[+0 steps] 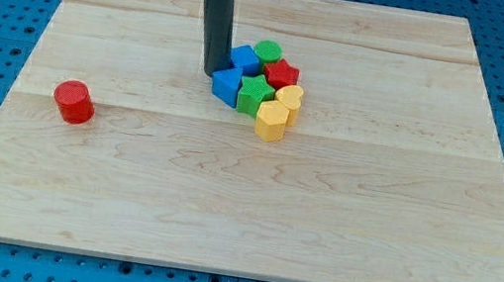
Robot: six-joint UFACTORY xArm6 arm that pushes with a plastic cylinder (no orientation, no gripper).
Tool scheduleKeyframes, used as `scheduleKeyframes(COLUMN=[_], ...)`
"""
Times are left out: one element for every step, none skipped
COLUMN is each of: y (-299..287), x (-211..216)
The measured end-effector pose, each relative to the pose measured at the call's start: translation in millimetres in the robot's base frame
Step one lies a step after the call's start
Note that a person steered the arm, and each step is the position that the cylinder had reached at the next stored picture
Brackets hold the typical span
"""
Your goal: Push the red circle below the green star
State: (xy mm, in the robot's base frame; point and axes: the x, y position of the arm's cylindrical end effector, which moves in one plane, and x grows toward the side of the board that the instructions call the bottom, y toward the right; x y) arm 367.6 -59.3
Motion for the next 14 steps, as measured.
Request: scheduleKeyframes(y=[-42,-86,-129,-168,-206,-204,-172,-144,-106,-77,-69,-56,-71,-81], x=[12,32,39,39,48,85,91,86,85,79,78,78,77,68])
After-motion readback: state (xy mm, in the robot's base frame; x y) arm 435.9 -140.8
